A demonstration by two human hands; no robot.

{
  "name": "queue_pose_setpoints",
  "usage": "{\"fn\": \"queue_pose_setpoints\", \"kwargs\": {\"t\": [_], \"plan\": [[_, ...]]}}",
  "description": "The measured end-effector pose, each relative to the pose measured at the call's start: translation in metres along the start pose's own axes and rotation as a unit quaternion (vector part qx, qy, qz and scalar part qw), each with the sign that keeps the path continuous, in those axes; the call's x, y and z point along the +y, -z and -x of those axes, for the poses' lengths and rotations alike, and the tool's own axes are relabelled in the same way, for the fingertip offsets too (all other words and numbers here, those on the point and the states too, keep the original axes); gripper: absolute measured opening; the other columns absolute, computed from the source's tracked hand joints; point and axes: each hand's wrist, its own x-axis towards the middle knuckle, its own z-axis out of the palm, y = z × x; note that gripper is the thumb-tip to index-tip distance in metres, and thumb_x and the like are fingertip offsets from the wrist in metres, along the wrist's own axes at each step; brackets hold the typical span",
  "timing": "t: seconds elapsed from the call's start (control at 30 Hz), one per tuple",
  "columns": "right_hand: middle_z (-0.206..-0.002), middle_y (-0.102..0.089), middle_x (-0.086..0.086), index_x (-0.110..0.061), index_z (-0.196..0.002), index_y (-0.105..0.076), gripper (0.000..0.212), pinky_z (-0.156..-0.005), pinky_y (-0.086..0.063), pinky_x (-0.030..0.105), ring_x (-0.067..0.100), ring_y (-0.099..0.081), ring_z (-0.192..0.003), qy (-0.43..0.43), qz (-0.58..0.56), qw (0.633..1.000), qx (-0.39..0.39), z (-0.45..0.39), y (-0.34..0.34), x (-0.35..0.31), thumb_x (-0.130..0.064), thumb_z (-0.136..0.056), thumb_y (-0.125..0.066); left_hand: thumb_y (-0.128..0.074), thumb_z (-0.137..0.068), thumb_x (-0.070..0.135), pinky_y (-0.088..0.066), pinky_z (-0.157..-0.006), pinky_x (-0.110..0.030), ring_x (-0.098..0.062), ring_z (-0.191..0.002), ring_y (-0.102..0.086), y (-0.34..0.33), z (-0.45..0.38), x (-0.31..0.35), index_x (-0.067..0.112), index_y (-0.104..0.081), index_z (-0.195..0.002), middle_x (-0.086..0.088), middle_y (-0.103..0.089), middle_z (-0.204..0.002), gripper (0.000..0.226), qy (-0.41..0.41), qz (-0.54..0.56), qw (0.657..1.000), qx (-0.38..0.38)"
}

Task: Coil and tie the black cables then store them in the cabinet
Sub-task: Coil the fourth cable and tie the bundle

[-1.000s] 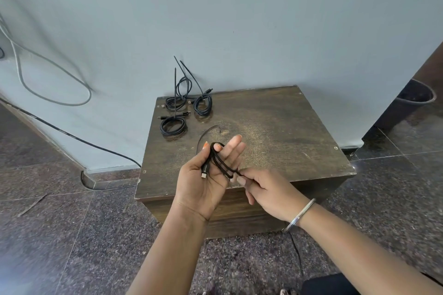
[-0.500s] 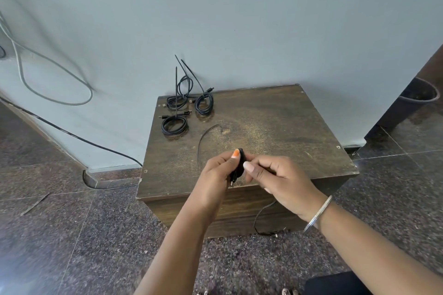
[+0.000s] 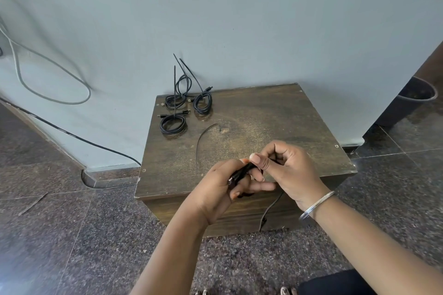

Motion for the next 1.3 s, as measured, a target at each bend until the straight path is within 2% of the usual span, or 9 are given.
{"fn": "queue_pose_setpoints", "kwargs": {"t": [0.2,0.3,0.47,0.7,0.8,0.93,1.13,1.23,1.3], "plan": [[-0.051,-0.055,-0.014,-0.008,-0.074,-0.062,0.013,-0.046,-0.035,0.006,-0.004,-0.047,-0.047,-0.063,-0.077,0.994,-0.05,-0.002,-0.002,0.007,-0.013,-0.086,-0.06,-0.04,-0.095,0.037,-0.054,-0.086,-0.041,-0.025,-0.074,-0.072,-0.005,0.002,0.001,-0.001,-0.061,-0.084,0.003,-0.036,-0.034,0.045,-0.013,0.145,0.989,-0.006],[-0.049,-0.057,-0.016,-0.01,-0.083,-0.062,0.027,-0.043,-0.035,0.005,-0.004,-0.05,-0.044,-0.128,-0.098,0.982,-0.096,0.002,-0.006,0.008,0.006,-0.095,-0.043,-0.044,-0.094,0.032,-0.052,-0.092,-0.047,-0.029,-0.083,-0.071,-0.005,0.002,0.002,0.002,-0.062,-0.08,0.0,-0.042,-0.038,0.038,-0.037,0.22,0.975,0.013],[-0.059,-0.06,-0.007,-0.031,-0.086,-0.063,0.028,-0.048,-0.031,0.022,0.009,-0.039,-0.045,-0.115,0.101,0.968,-0.198,0.008,-0.013,0.016,-0.013,-0.098,-0.045,-0.05,-0.09,0.018,-0.046,-0.099,-0.049,-0.038,-0.107,-0.064,0.007,0.002,0.006,0.005,-0.067,-0.077,-0.014,-0.072,-0.076,0.025,-0.104,0.293,0.949,0.047],[-0.049,-0.057,-0.011,-0.024,-0.107,-0.067,0.023,-0.055,-0.037,0.018,0.007,-0.045,-0.05,-0.104,0.127,0.954,-0.249,0.014,-0.022,0.015,-0.024,-0.098,-0.046,-0.05,-0.089,0.019,-0.049,-0.098,-0.035,-0.032,-0.121,-0.056,0.019,0.001,0.009,0.006,-0.055,-0.087,-0.026,-0.067,-0.111,0.014,-0.132,0.202,0.964,0.108],[-0.048,-0.056,-0.011,-0.024,-0.095,-0.071,0.023,-0.068,-0.045,0.031,0.011,-0.051,-0.057,-0.09,0.101,0.964,-0.228,0.015,-0.02,0.007,-0.033,-0.095,-0.05,-0.046,-0.092,0.022,-0.049,-0.079,-0.035,-0.023,-0.121,-0.058,0.018,0.002,0.009,0.009,-0.052,-0.089,-0.022,-0.068,-0.112,0.015,-0.128,0.085,0.982,0.106],[-0.048,-0.055,-0.008,-0.017,-0.079,-0.072,0.031,-0.061,-0.041,0.026,0.009,-0.049,-0.05,-0.062,0.045,0.983,-0.168,0.015,-0.016,-0.004,-0.043,-0.085,-0.056,-0.048,-0.091,0.027,-0.044,-0.095,-0.038,-0.023,-0.115,-0.061,0.016,0.001,0.004,0.007,-0.055,-0.091,-0.018,-0.07,-0.11,0.021,-0.126,-0.026,0.986,0.109],[-0.05,-0.058,-0.007,-0.02,-0.062,-0.069,0.026,-0.049,-0.043,0.021,0.002,-0.051,-0.047,0.001,0.029,0.998,-0.063,0.008,-0.008,-0.009,-0.04,-0.078,-0.064,-0.048,-0.092,0.031,-0.038,-0.071,-0.024,-0.005,-0.072,-0.051,0.01,0.0,-0.003,0.005,-0.061,-0.091,0.0,-0.059,-0.077,0.029,-0.08,-0.185,0.978,0.057],[-0.054,-0.062,0.0,-0.019,-0.061,-0.069,0.026,-0.05,-0.049,0.024,0.009,-0.058,-0.052,0.0,0.002,0.999,-0.036,0.006,-0.002,-0.006,-0.041,-0.074,-0.068,-0.04,-0.097,0.031,-0.044,-0.091,-0.028,-0.013,-0.093,-0.066,0.006,0.0,-0.005,0.002,-0.061,-0.106,-0.014,-0.071,-0.088,0.037,-0.031,-0.151,0.988,-0.023],[-0.049,-0.059,-0.002,-0.013,-0.061,-0.066,0.035,-0.048,-0.043,0.02,0.007,-0.053,-0.047,0.01,0.028,0.999,-0.019,0.005,0.003,-0.002,-0.045,-0.073,-0.069,-0.037,-0.098,0.03,-0.041,-0.102,-0.04,-0.029,-0.107,-0.064,0.004,0.001,-0.004,0.009,-0.066,-0.097,-0.018,-0.071,-0.077,0.036,0.002,-0.102,0.993,-0.053]]}}
